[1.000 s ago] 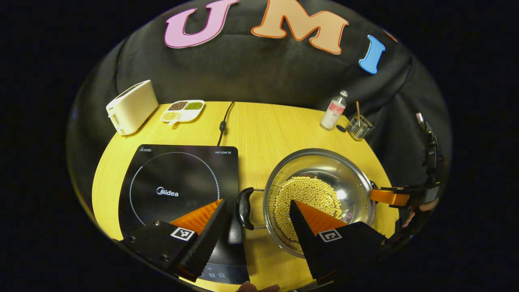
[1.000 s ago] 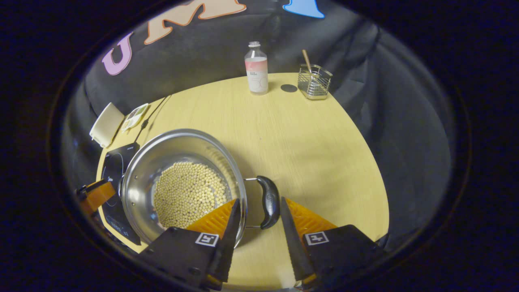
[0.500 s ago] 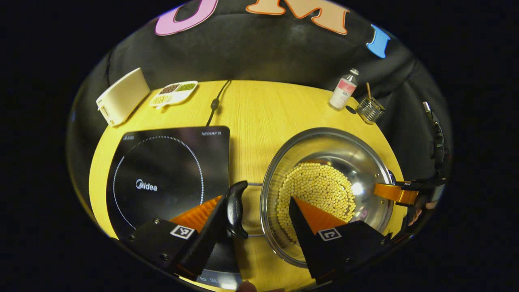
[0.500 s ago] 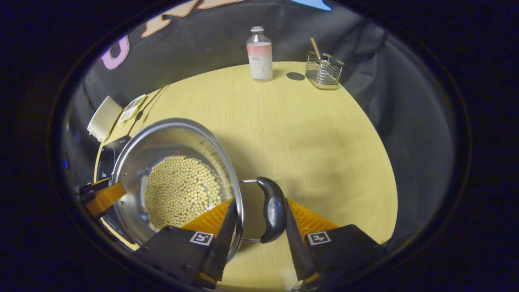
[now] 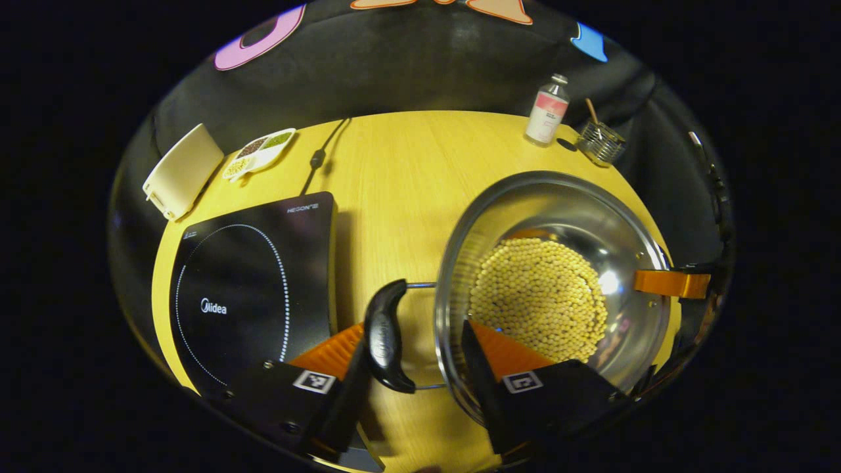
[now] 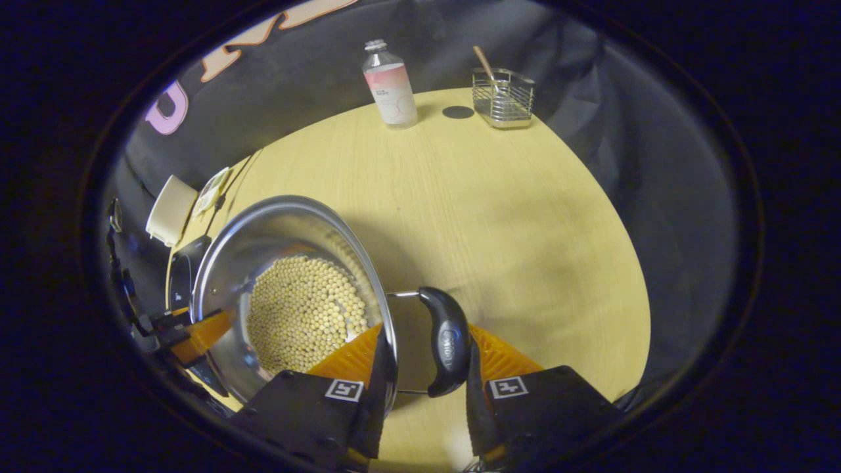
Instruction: First push the handle of the pot to place it horizontally, then grasp the pot with both hands and set it on the induction cooktop.
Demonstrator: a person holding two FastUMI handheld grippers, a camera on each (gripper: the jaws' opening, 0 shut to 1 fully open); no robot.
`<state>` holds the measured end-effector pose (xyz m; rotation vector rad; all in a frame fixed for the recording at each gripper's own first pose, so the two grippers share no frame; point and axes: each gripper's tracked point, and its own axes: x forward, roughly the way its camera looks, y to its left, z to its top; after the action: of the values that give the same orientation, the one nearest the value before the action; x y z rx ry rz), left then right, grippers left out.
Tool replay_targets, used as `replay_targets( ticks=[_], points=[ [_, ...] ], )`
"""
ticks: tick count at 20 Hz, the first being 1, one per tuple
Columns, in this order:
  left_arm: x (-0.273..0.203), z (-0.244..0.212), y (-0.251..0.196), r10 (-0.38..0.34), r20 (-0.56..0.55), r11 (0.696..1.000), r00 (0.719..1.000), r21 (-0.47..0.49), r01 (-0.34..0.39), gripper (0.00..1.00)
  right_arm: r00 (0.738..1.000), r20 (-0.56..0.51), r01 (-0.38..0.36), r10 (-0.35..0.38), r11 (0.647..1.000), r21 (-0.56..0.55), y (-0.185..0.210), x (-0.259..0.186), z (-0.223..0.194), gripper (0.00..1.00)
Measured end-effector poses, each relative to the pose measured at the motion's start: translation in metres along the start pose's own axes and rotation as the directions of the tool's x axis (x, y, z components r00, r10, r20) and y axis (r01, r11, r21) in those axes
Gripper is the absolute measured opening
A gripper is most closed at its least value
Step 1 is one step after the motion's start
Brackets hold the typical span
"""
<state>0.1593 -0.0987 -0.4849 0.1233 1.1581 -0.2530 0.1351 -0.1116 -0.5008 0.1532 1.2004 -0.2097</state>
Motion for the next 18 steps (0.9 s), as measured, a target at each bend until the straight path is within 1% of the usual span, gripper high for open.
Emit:
replay_targets(
  ticks=[1, 2, 3, 5, 6, 7, 11, 13, 14, 18],
  points=[
    [0.003, 0.004, 0.0, -0.014, 0.004, 0.999, 1.0, -0.039, 0.014, 0.7, 1.0, 0.002, 0.014, -0.014, 1.0, 0.001, -0.001, -0.008, 0.0, 0.55],
    [0.001, -0.001, 0.0, -0.022, -0.027, 0.998, 0.999, -0.06, 0.021, 0.65, 1.0, -0.002, 0.013, -0.013, 1.0, 0.003, 0.001, -0.009, -0.001, 0.43],
    [-0.003, 0.0, 0.0, -0.024, -0.026, 0.998, 0.999, -0.06, 0.023, 0.63, 1.0, 0.0, 0.017, -0.017, 1.0, 0.004, 0.001, -0.01, 0.0, 0.43],
    [-0.005, 0.001, 0.003, -0.017, -0.033, 0.998, 0.999, -0.056, 0.015, 0.62, 1.0, 0.0, 0.025, -0.025, 1.0, 0.004, 0.0, -0.014, 0.004, 0.43],
    [-0.009, 0.002, 0.004, -0.015, -0.018, 0.998, 1.0, -0.061, 0.014, 0.62, 1.0, 0.004, 0.022, -0.022, 1.0, 0.007, 0.0, -0.016, 0.005, 0.43],
    [-0.015, 0.003, 0.005, -0.015, -0.016, 0.998, 1.0, -0.059, 0.014, 0.62, 1.0, 0.008, 0.016, -0.016, 1.0, 0.01, 0.001, -0.016, 0.006, 0.5],
    [-0.043, 0.009, 0.015, -0.014, 0.012, 0.998, 1.0, -0.062, 0.015, 0.61, 1.0, 0.015, -0.002, 0.002, 1.0, 0.018, -0.006, -0.021, 0.011, 0.5],
    [-0.057, 0.013, 0.022, -0.003, 0.033, 0.998, 0.999, -0.066, 0.005, 0.61, 0.999, 0.036, -0.012, 0.012, 1.0, 0.006, -0.007, -0.021, 0.013, 0.5],
    [-0.062, 0.014, 0.027, 0.004, 0.042, 0.997, 0.999, -0.073, -0.001, 0.61, 0.999, 0.046, -0.02, 0.02, 1.0, -0.001, -0.004, -0.019, 0.012, 0.43],
    [-0.086, 0.013, 0.048, 0.038, 0.067, 0.993, 0.997, -0.115, -0.03, 0.61, 0.995, 0.08, -0.06, 0.064, 0.997, -0.047, 0.0, -0.015, 0.014, 0.42]
  ],
)
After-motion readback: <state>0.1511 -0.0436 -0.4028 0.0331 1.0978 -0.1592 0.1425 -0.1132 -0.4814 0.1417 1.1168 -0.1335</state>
